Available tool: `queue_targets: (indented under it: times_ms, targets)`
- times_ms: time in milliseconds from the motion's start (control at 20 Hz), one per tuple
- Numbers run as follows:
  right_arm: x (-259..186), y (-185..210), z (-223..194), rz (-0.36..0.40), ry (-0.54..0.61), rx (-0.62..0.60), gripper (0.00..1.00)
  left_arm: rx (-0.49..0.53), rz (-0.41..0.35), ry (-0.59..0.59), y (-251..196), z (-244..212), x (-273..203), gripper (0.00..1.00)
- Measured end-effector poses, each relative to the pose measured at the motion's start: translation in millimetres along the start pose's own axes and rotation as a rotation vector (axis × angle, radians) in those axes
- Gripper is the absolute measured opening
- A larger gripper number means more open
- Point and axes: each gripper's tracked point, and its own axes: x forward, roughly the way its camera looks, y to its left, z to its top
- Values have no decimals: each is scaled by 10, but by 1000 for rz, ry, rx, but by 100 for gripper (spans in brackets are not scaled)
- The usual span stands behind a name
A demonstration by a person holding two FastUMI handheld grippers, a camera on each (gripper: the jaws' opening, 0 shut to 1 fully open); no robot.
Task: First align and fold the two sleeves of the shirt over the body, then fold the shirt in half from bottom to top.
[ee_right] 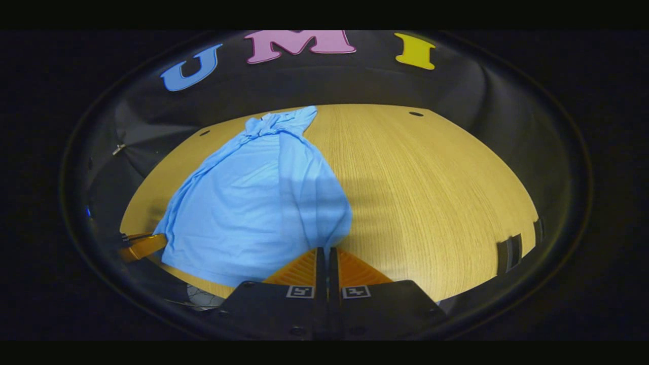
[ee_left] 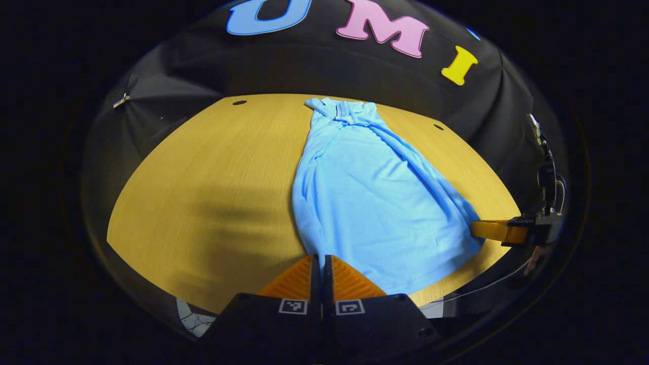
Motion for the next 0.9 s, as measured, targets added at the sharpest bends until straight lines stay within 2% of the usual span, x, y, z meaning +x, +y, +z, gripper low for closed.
queue_targets:
  times_ms: [50, 100, 350, 500, 900]
  targets:
    - [-36, -16, 46, 2, -9, 0, 5, -10, -7, -3, -13, 37, -34, 6]
    - [-64, -32, 108, 7, -16, -2, 0, -23, -18, -20, -46, 135, -72, 6]
    - [-189, 12, 615, 52, -90, -41, 5, -103, -45, -78, -178, 741, -165, 6]
    - [-178, 125, 1022, 90, -137, -79, 5, -129, -38, -97, -198, 1115, -127, 6]
    - [136, 317, 2298, 170, -273, -52, 5, -162, -38, -152, -157, 2156, 235, 6]
